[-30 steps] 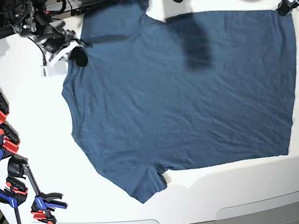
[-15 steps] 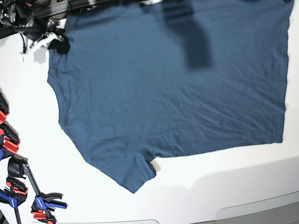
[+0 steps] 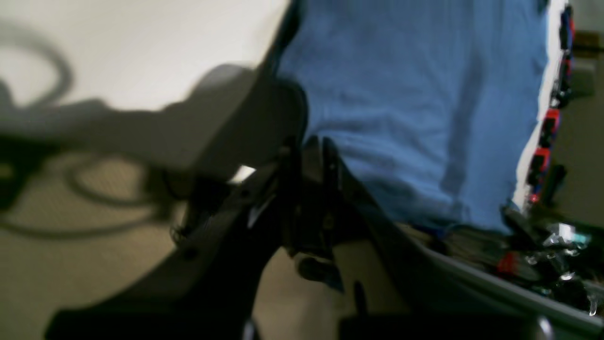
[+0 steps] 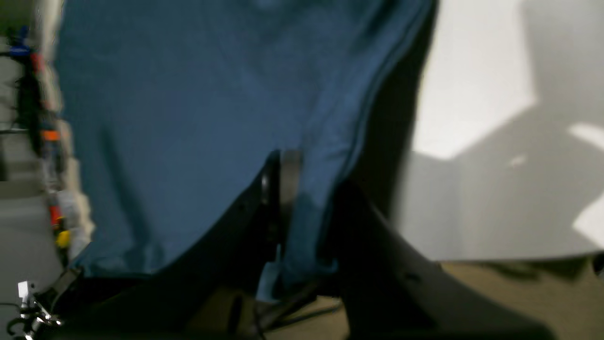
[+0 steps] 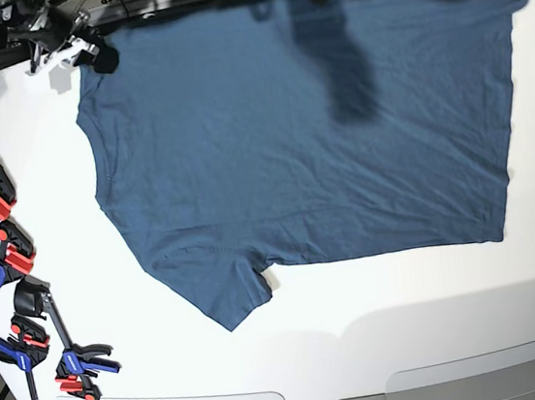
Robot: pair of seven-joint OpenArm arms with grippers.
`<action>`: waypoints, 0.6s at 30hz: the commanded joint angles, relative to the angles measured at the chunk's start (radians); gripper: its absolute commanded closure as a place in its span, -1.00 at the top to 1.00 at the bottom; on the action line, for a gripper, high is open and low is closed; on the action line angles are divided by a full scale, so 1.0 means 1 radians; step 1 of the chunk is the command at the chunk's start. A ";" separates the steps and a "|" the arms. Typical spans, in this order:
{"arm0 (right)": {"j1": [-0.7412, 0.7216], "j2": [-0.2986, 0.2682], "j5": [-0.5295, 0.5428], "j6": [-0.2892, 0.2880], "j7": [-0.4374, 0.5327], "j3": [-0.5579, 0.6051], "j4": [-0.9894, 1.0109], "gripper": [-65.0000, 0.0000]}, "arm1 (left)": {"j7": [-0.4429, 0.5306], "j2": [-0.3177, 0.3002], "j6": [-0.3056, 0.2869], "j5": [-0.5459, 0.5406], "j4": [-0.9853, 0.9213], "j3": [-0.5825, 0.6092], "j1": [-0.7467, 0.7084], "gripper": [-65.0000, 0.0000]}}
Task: Fold the T-shirt properly
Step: 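Pull both grippers back, dragging the shirt toward the robot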
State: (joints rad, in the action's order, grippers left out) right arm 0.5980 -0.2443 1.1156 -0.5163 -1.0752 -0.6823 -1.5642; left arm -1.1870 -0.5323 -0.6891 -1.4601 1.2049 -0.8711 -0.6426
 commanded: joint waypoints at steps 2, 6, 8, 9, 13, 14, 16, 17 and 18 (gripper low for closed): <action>0.000 -0.016 0.047 -0.033 0.021 -0.020 -0.040 -1.00 | 0.037 -0.026 -0.009 -0.023 0.067 -0.026 -0.008 -1.00; -0.037 -0.016 0.051 -0.092 0.044 -0.019 -0.066 -1.00 | 0.089 -0.028 -0.009 -0.023 0.141 -0.026 0.018 -1.00; -0.075 -0.015 0.035 -0.094 0.047 -0.016 -0.066 -1.00 | 0.089 -0.029 -0.009 -0.023 0.150 -0.025 0.044 -1.00; -0.095 -0.016 0.019 -0.094 0.052 -0.015 -0.066 -1.00 | 0.089 -0.028 -0.009 -0.023 0.150 -0.025 0.058 -1.00; -0.167 -0.016 -0.098 -0.093 0.122 -0.002 -0.065 -1.00 | 0.124 -0.028 -0.009 -0.023 0.150 -0.024 0.105 -1.00; -0.183 -0.016 -0.126 -0.093 0.140 0.002 -0.065 -1.00 | 0.145 -0.028 -0.009 -0.023 0.150 -0.024 0.115 -1.00; -0.212 -0.016 -0.174 -0.093 0.167 0.017 -0.065 -1.00 | 0.192 -0.028 -0.009 0.018 0.150 -0.024 0.127 -1.00; -0.226 -0.016 -0.196 -0.093 0.173 0.027 -0.065 -1.00 | 0.208 -0.028 -0.009 0.041 0.150 -0.024 0.132 -1.00; -0.238 -0.016 -0.216 -0.093 0.179 0.039 -0.065 -1.00 | 0.224 -0.029 -0.009 0.059 0.150 -0.024 0.134 -1.00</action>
State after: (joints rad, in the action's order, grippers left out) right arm 0.3649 -0.2440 0.8848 -0.6064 -0.9249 -0.6350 -1.6127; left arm -0.9920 -0.5350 -0.6922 -1.3800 1.3415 -0.8829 -0.5060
